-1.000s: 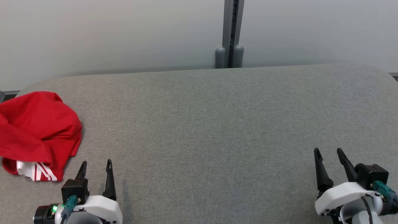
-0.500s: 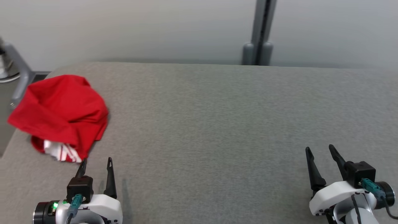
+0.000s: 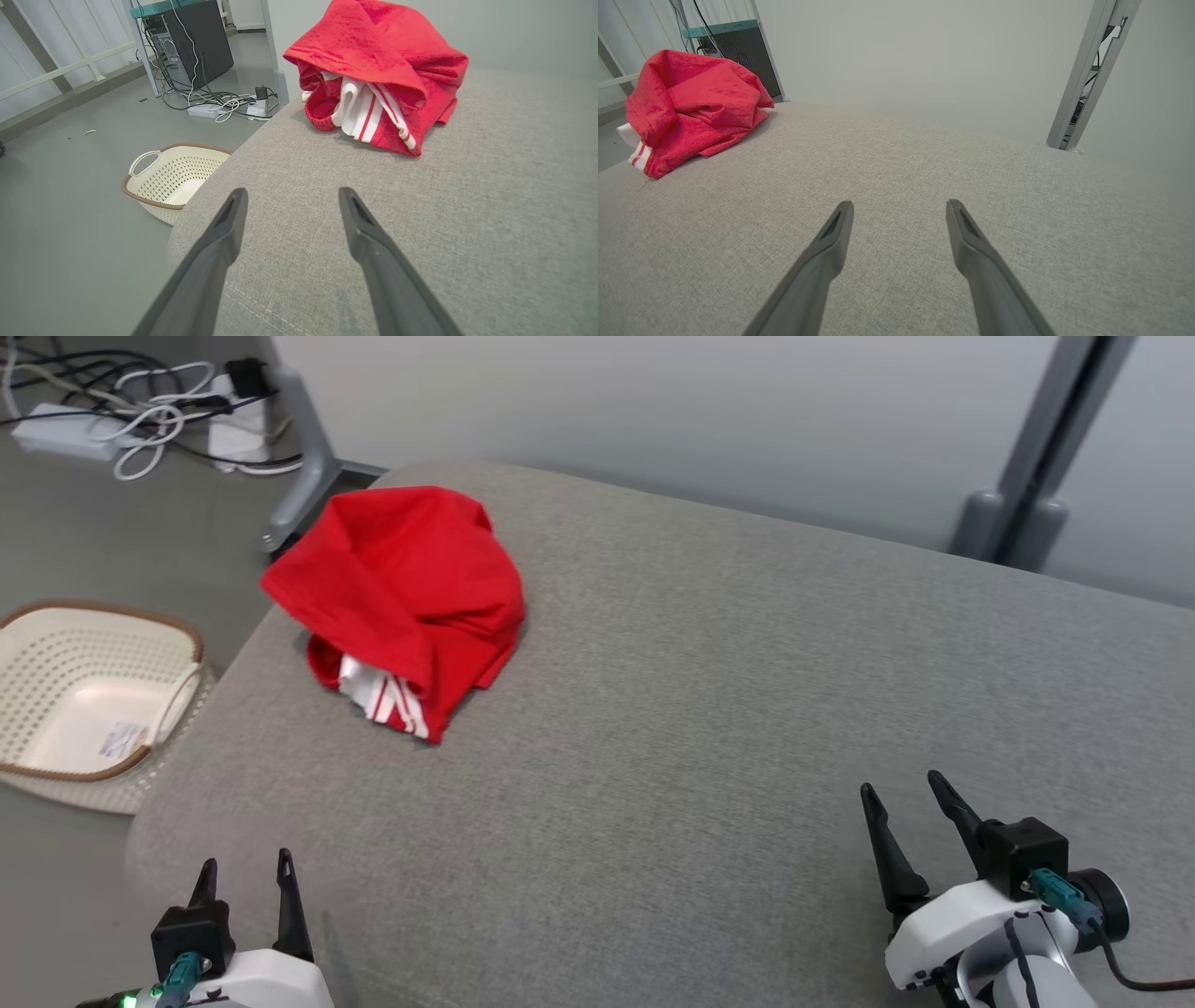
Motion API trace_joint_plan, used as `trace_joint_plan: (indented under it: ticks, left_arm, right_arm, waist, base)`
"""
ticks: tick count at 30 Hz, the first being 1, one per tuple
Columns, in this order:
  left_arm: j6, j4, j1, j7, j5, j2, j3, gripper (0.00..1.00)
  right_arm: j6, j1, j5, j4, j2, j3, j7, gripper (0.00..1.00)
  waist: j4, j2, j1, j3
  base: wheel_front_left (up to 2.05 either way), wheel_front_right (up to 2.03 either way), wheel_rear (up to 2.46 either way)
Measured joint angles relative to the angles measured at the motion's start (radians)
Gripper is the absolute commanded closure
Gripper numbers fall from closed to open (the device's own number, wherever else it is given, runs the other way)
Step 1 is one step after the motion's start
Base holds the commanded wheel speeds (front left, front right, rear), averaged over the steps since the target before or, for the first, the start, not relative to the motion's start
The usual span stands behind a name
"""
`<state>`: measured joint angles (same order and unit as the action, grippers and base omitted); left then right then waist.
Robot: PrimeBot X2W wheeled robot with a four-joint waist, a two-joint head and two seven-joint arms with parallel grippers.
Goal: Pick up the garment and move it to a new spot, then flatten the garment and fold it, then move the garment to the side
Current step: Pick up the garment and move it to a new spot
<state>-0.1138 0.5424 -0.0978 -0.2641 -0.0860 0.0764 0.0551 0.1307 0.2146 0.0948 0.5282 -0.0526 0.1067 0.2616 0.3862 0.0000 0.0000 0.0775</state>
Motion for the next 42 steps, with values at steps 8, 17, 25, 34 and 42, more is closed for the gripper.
trace_joint_plan:
  ticks: [8,17,25,34,42]
  left_arm:
    - [0.054,0.036,-0.021,0.000,-0.043,-0.014,0.047,0.00]
    - [0.112,0.086,-0.226,0.000,-0.052,-0.003,0.070,0.00]
    - [0.149,0.215,-0.514,0.000,-0.058,0.098,0.112,0.00]
    - [0.106,0.403,-0.732,0.027,-0.034,0.205,0.121,0.00]
    - [0.010,0.551,-0.829,0.100,-0.026,0.256,0.128,1.00]
  right_arm:
    - [0.000,0.024,0.002,-0.002,-0.009,0.036,0.000,0.00]
    - [0.000,0.081,0.003,-0.038,-0.065,0.073,0.000,0.00]
    - [0.000,0.132,0.005,-0.079,-0.108,0.095,0.000,0.00]
    - [0.000,0.175,0.019,-0.111,-0.109,0.098,0.004,0.00]
    - [0.002,0.199,0.024,-0.128,-0.086,0.090,0.009,0.00]
  waist:
    - [0.035,0.0000,0.0000,0.043]
    - [-0.031,0.0000,0.0000,0.135]
    - [-0.130,-0.0001,0.0000,0.260]
    - [-0.218,0.0000,0.0000,0.358]
    - [-0.284,0.0000,0.0000,0.407]
  base:
    - [0.00,0.00,0.00]
    - [0.00,0.00,0.00]
    - [0.00,0.00,0.00]
    - [0.00,0.00,0.00]
    - [0.00,0.00,0.00]
